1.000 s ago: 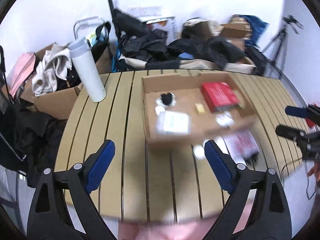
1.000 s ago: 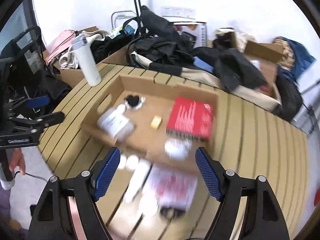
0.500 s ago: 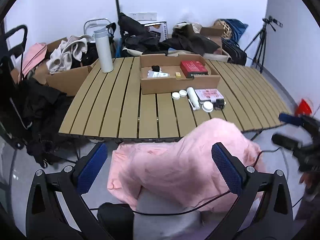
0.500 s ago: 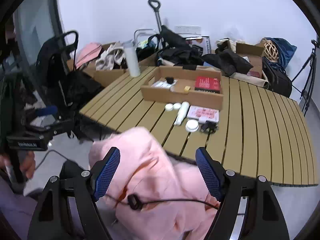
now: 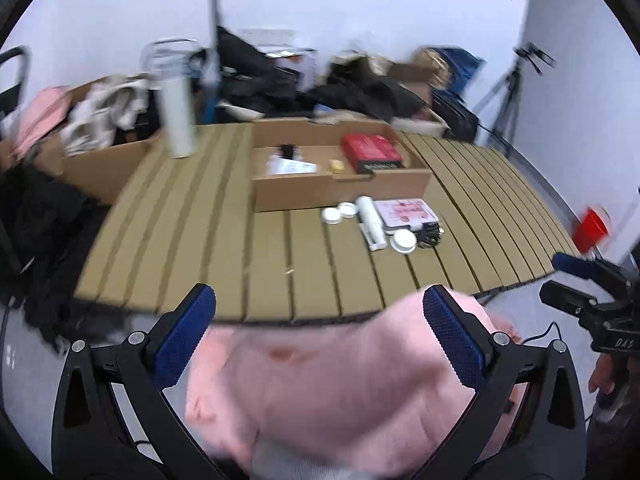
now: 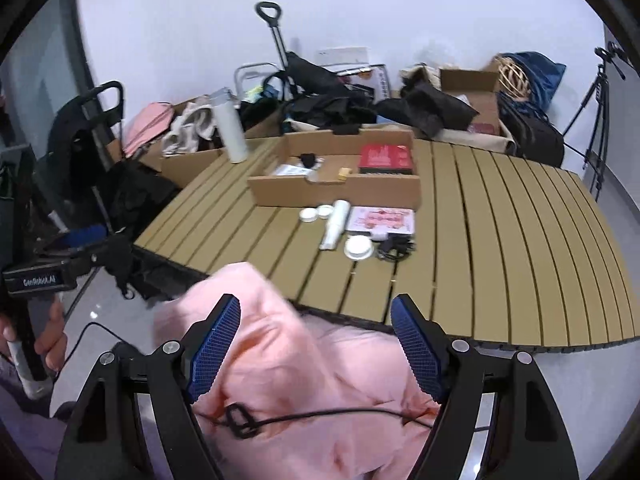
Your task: Organize objects
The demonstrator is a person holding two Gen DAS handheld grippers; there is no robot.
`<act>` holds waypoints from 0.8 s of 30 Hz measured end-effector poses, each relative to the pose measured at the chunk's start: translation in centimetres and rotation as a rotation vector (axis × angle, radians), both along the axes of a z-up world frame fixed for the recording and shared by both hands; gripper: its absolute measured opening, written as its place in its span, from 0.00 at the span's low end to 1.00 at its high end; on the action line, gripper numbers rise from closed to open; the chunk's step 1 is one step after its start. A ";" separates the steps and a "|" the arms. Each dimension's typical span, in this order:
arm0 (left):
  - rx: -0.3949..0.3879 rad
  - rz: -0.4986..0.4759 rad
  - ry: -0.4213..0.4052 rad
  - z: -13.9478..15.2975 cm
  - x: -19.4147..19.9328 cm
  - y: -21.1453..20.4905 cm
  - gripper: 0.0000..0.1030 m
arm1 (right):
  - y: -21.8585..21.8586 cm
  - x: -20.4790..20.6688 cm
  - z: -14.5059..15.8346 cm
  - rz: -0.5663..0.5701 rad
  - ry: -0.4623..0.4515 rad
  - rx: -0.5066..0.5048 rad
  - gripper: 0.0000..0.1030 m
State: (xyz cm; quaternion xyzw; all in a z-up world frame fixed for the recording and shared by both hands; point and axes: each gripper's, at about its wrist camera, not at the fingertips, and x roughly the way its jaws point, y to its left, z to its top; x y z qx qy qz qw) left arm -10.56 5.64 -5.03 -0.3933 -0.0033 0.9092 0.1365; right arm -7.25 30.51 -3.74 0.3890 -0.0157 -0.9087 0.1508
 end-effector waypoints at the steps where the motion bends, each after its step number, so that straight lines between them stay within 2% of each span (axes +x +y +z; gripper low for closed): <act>1: 0.004 -0.022 -0.009 -0.6 -1.0 0.5 0.98 | 0.1 -0.8 -0.4 0.001 -0.005 -0.004 0.75; 2: 0.002 -0.043 -0.016 -1.6 -2.8 1.1 0.92 | 0.1 -1.9 -0.9 0.004 -0.013 -0.010 0.68; 3: -0.006 -0.042 -0.013 -2.3 -4.1 1.7 0.86 | 0.1 -2.9 -1.2 0.010 -0.019 -0.016 0.65; 5: -0.036 -0.062 -0.009 -4.5 -7.6 3.3 0.78 | -0.3 -5.3 -2.2 0.028 -0.039 -0.015 0.57; 7: -0.066 -0.076 -0.009 -6.7 -10.5 4.7 0.76 | -0.8 -7.6 -3.2 0.039 -0.067 -0.015 0.54; 9: -0.085 -0.077 -0.050 -8.6 -13.0 5.6 0.74 | -1.2 -9.5 -3.9 0.049 -0.084 -0.031 0.53; 11: -0.071 -0.079 -0.096 -10.5 -15.1 6.2 0.69 | -1.7 -11.5 -4.5 0.062 -0.091 -0.041 0.53; 13: -0.070 -0.059 -0.107 -11.8 -16.9 6.5 0.68 | -2.2 -13.0 -4.9 0.078 -0.095 -0.047 0.52; 15: -0.089 -0.045 -0.111 -12.6 -18.0 6.7 0.59 | -2.7 -14.7 -5.6 0.089 -0.104 -0.047 0.52; 18: -0.097 -0.032 -0.107 -13.5 -19.4 7.2 0.56 | -3.3 -16.5 -6.5 0.096 -0.117 -0.054 0.52; 21: -0.110 -0.051 -0.127 -14.5 -19.8 7.7 0.46 | -3.7 -17.6 -7.3 0.100 -0.126 -0.067 0.52; 22: -0.126 -0.053 -0.092 -14.6 -19.3 8.0 0.45 | -3.8 -17.9 -7.5 0.102 -0.130 -0.068 0.52; 23: -0.129 -0.066 -0.080 -14.8 -19.1 8.2 0.37 | -4.0 -18.1 -7.7 0.103 -0.133 -0.069 0.52; 24: -0.126 -0.078 -0.062 -14.9 -18.9 8.4 0.25 | -4.1 -18.3 -7.9 0.106 -0.135 -0.070 0.52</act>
